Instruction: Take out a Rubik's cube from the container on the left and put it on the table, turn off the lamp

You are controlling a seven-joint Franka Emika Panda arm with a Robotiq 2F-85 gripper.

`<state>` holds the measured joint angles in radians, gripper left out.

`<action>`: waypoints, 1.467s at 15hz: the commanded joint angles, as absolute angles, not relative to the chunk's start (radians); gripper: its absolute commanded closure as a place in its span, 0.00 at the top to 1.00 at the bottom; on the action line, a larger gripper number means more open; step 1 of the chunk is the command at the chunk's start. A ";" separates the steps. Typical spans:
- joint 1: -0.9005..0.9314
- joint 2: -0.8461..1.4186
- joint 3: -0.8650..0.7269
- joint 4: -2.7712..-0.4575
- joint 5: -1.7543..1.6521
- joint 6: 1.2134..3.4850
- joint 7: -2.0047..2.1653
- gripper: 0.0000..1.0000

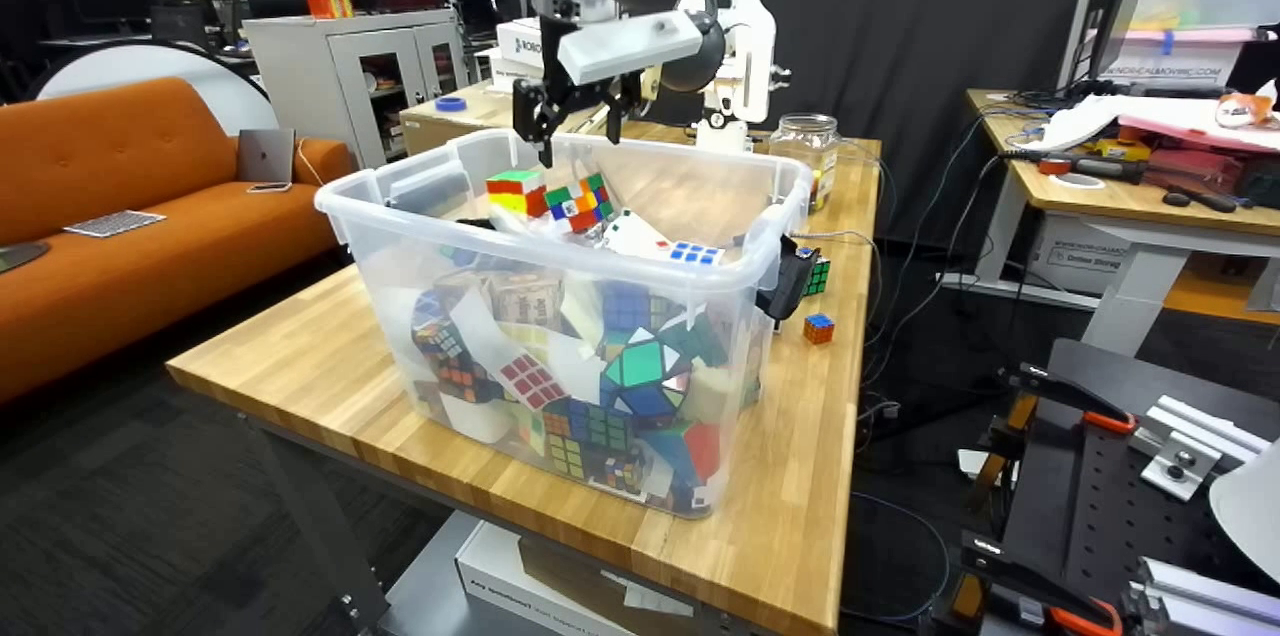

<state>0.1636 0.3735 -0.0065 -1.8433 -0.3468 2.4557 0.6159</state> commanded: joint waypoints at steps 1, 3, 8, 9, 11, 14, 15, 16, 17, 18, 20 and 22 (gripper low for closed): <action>0.186 0.460 -0.018 -1.739 -0.253 2.383 0.660 1.00; 0.191 0.486 -0.011 -1.709 -0.210 2.364 0.655 1.00; 0.225 0.550 -0.019 -1.648 -0.164 2.360 0.645 1.00; 0.233 0.553 -0.025 -1.640 -0.169 2.358 0.649 1.00; 0.240 0.550 -0.030 -1.632 -0.176 2.349 0.651 1.00; 0.244 0.549 -0.034 -1.618 -0.178 2.344 0.651 1.00; 0.244 0.548 -0.035 -1.616 -0.176 2.342 0.651 1.00; 0.244 0.546 -0.036 -1.618 -0.176 2.341 0.651 1.00; 0.243 0.545 -0.038 -1.619 -0.176 2.341 0.652 1.00; 0.239 0.544 -0.037 -1.622 -0.171 2.342 0.649 1.00; 0.235 0.541 -0.040 -1.627 -0.167 2.344 0.648 1.00; 0.233 0.542 -0.043 -1.628 -0.165 2.345 0.649 1.00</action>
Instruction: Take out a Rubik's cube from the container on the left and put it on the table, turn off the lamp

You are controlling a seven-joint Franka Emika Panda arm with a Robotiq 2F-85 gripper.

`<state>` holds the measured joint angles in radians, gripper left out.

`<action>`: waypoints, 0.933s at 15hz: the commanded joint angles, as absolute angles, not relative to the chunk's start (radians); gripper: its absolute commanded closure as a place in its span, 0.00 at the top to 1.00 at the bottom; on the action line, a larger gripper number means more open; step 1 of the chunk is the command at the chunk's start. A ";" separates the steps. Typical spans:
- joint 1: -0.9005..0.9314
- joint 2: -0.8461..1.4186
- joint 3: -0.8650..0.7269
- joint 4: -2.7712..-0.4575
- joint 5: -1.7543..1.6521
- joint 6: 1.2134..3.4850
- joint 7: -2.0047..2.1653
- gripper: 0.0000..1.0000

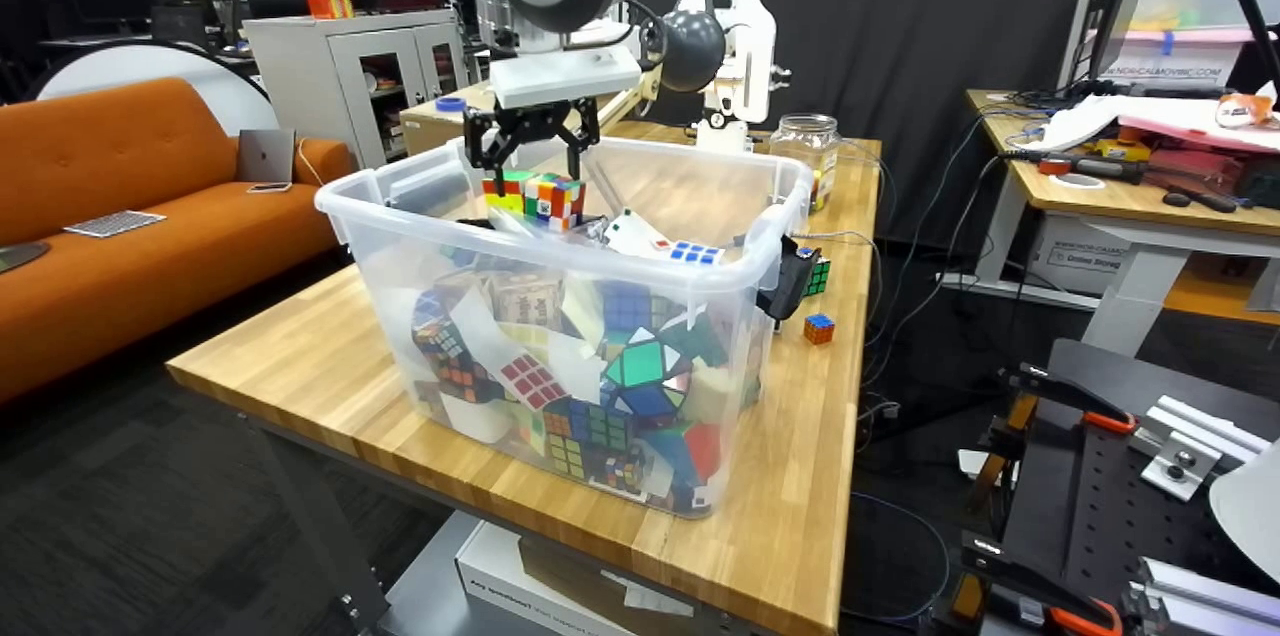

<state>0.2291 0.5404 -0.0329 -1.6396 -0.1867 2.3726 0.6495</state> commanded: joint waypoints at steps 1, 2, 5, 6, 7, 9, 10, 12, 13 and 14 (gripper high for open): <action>0.231 0.543 -0.044 -1.626 -0.163 2.345 0.648 1.00; 0.229 0.543 -0.044 -1.626 -0.160 2.347 0.644 1.00; 0.226 0.539 -0.040 -1.631 -0.155 2.358 0.630 1.00; 0.223 0.539 -0.038 -1.633 -0.151 2.361 0.627 1.00; 0.221 0.538 -0.037 -1.633 -0.147 2.363 0.625 1.00; 0.215 0.537 -0.029 -1.635 -0.135 2.381 0.606 1.00; 0.213 0.537 -0.026 -1.635 -0.130 2.391 0.592 1.00; 0.214 0.539 -0.022 -1.629 -0.122 2.406 0.565 1.00; 0.211 0.540 -0.018 -1.624 -0.112 2.411 0.547 1.00; 0.209 0.541 -0.015 -1.621 -0.103 2.412 0.531 1.00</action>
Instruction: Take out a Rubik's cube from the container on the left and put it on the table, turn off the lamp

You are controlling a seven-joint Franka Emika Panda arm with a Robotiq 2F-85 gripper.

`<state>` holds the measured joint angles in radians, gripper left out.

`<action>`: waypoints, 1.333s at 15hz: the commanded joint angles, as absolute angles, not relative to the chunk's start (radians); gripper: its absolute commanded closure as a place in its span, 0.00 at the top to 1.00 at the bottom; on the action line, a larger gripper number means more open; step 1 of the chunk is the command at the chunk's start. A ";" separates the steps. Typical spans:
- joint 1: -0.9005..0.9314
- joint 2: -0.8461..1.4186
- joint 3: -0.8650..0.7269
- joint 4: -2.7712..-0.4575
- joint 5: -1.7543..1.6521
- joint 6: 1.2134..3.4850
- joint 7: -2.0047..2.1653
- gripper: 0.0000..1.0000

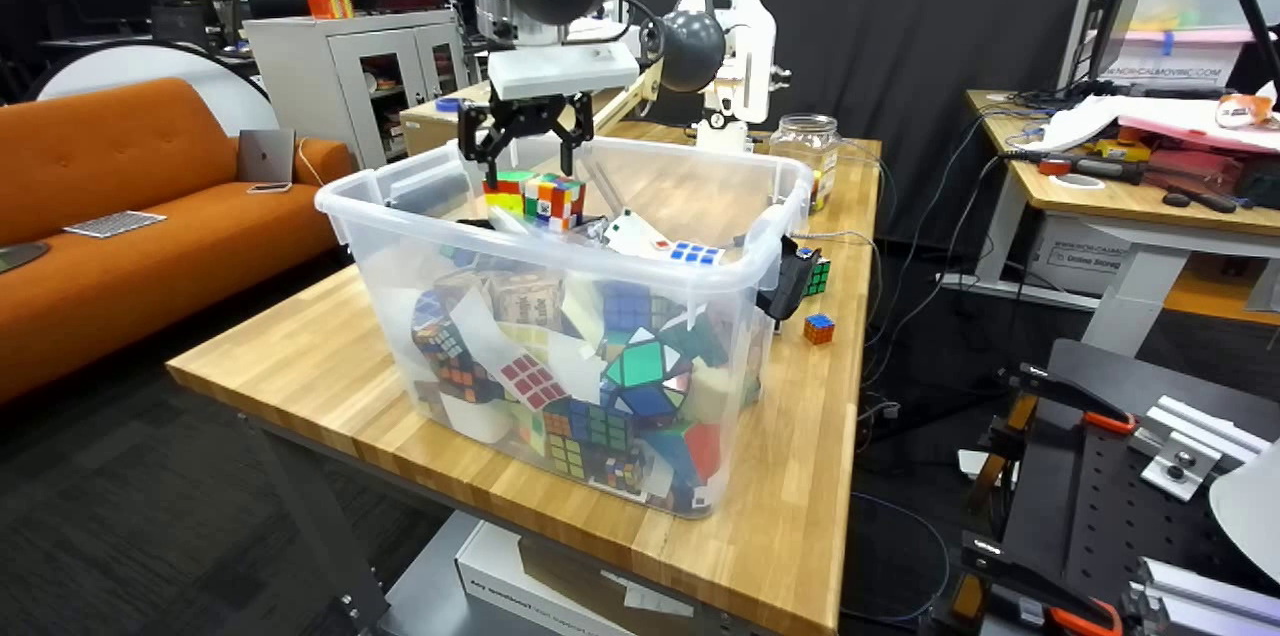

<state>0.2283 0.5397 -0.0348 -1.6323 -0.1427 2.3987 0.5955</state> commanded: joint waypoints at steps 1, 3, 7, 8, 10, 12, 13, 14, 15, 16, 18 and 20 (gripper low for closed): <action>0.206 0.543 -0.009 -1.616 -0.089 2.413 0.510 1.00; 0.202 0.547 -0.002 -1.602 -0.068 2.406 0.458 1.00; 0.193 0.546 0.002 -1.580 -0.040 2.388 0.378 1.00; 0.191 0.542 -0.002 -1.579 -0.040 2.385 0.371 1.00; 0.180 0.527 -0.003 -1.589 -0.034 2.390 0.359 1.00; 0.165 0.510 0.002 -1.604 -0.013 2.396 0.350 1.00; 0.158 0.507 0.003 -1.606 -0.001 2.396 0.345 1.00; 0.151 0.505 0.005 -1.608 0.011 2.398 0.341 1.00; 0.145 0.505 0.006 -1.609 0.026 2.400 0.338 1.00; 0.140 0.506 0.007 -1.609 0.040 2.401 0.336 1.00; 0.134 0.508 0.008 -1.608 0.061 2.404 0.338 1.00; 0.131 0.509 0.009 -1.606 0.078 2.407 0.341 1.00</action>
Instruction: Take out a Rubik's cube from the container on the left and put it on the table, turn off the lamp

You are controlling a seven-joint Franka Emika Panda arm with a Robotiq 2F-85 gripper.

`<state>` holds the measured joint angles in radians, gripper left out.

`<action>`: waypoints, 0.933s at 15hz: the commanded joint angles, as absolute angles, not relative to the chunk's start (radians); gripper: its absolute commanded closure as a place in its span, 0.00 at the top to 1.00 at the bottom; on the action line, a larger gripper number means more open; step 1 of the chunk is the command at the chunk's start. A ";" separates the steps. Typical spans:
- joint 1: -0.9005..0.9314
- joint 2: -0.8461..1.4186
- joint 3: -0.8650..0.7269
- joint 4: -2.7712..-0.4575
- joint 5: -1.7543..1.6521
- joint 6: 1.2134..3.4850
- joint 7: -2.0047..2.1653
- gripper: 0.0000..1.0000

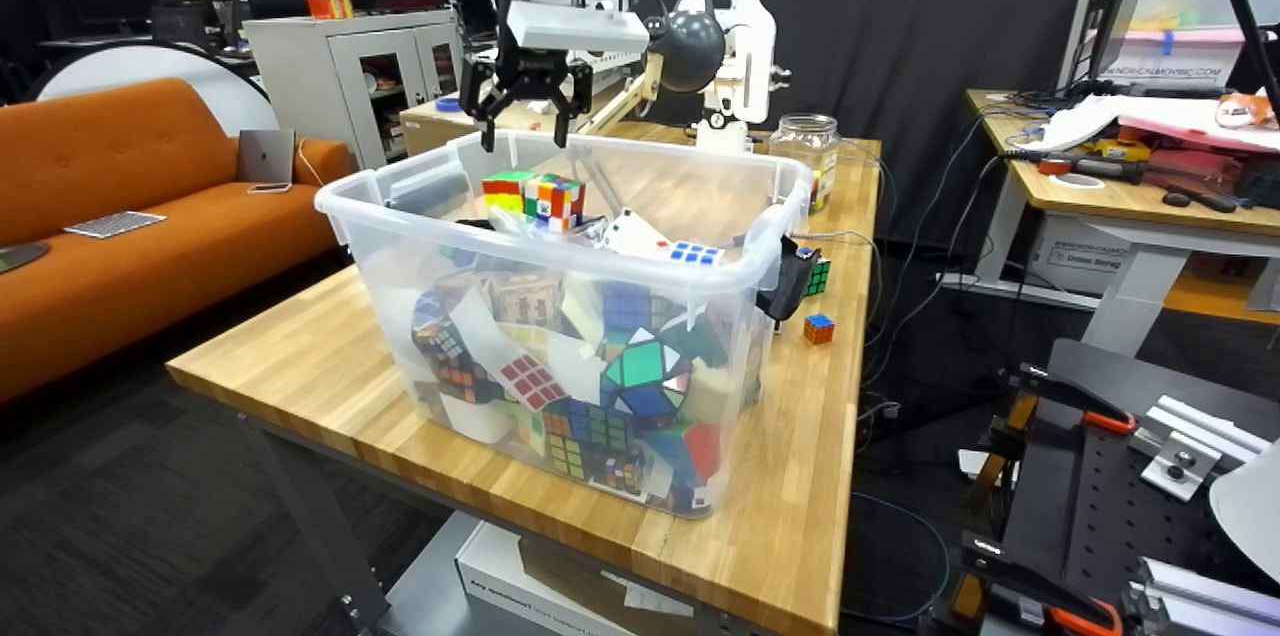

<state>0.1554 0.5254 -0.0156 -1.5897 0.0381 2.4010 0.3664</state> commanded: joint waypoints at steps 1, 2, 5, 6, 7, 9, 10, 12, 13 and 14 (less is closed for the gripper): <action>0.131 0.510 0.009 -1.606 0.085 2.408 0.343 1.00; 0.130 0.510 0.009 -1.606 0.091 2.409 0.344 1.00; 0.128 0.507 0.018 -1.610 0.114 2.411 0.336 1.00; 0.130 0.506 0.018 -1.612 0.114 2.409 0.335 1.00; 0.131 0.505 0.018 -1.615 0.113 2.408 0.335 1.00; 0.130 0.502 0.021 -1.623 0.113 2.408 0.329 1.00; 0.129 0.502 0.022 -1.626 0.114 2.407 0.328 1.00; 0.128 0.501 0.022 -1.634 0.115 2.406 0.329 1.00; 0.126 0.500 0.022 -1.639 0.117 2.406 0.329 1.00; 0.123 0.495 0.025 -1.646 0.123 2.405 0.326 1.00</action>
<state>0.1484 0.5255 0.0014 -1.6082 0.0892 2.4014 0.3650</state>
